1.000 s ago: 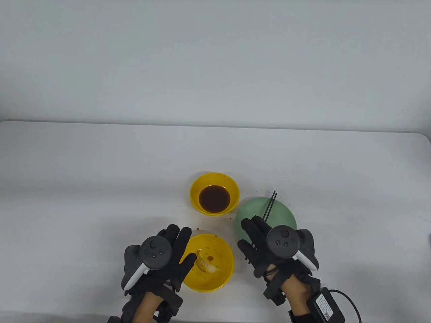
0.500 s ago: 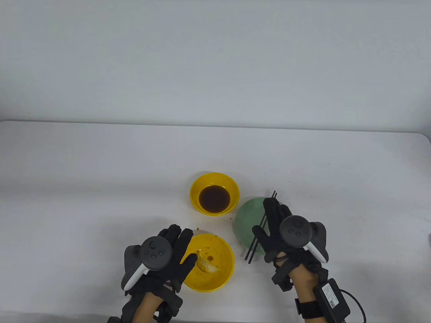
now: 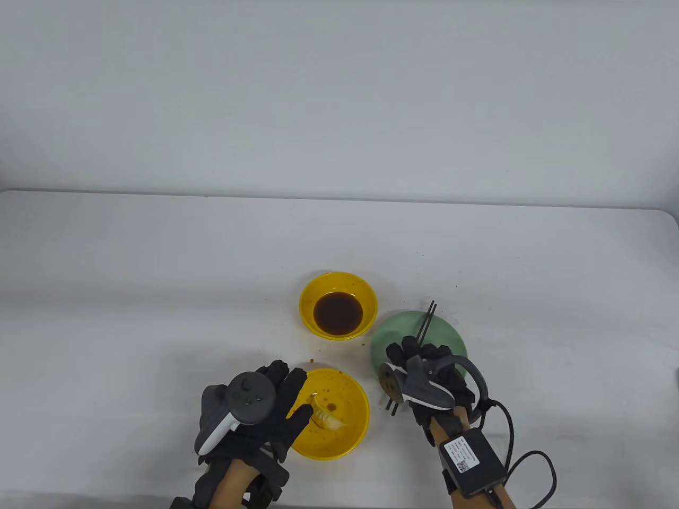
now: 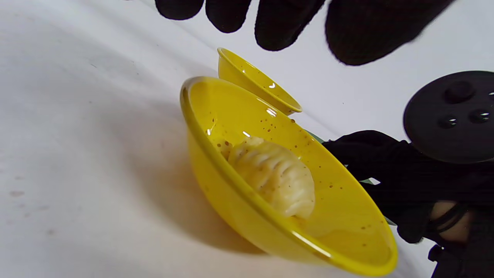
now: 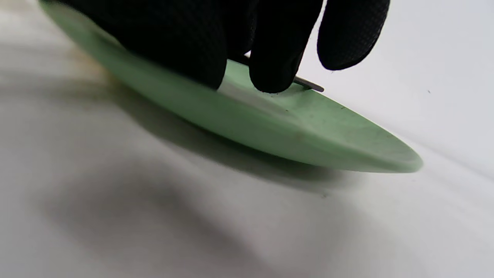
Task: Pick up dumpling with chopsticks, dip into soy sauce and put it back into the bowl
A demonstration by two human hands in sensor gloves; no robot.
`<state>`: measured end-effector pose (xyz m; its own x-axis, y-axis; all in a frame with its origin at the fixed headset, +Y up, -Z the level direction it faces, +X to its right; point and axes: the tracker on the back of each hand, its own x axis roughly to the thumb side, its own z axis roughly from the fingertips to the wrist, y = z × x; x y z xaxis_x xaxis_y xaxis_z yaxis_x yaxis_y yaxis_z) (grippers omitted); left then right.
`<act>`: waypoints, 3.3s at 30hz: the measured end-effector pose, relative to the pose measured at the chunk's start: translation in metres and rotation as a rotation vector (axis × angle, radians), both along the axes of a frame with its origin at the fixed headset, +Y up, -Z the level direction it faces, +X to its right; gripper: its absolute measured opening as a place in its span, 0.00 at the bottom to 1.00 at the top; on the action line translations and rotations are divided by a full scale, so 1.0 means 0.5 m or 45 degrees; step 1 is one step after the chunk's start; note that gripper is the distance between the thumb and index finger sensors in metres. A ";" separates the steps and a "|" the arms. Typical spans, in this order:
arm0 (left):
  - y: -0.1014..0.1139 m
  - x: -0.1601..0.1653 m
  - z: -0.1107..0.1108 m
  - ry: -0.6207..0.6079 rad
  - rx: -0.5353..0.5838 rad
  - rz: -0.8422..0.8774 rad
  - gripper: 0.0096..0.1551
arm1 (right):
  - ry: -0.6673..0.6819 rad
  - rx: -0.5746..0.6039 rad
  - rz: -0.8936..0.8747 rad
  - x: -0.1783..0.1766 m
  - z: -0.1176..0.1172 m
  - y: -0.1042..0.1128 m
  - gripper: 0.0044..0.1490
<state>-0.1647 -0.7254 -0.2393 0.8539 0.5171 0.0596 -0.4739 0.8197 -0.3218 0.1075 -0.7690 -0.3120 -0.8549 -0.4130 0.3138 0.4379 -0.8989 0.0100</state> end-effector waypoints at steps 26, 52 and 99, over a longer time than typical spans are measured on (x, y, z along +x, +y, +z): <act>0.008 -0.013 0.001 0.006 0.024 0.081 0.43 | 0.220 -0.260 -1.975 0.013 0.113 0.160 0.23; 0.008 -0.011 -0.001 0.001 0.002 0.081 0.43 | 0.116 -0.176 -1.931 -0.018 0.089 0.087 0.22; 0.015 -0.041 -0.011 0.156 0.031 0.220 0.45 | -0.372 0.211 -2.112 0.014 -0.182 0.092 0.22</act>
<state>-0.1851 -0.7178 -0.2448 0.7542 0.6562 -0.0253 -0.6426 0.7296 -0.2341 0.1147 -0.7229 -0.4027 -0.3870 0.9133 0.1270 -0.9087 -0.3544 -0.2204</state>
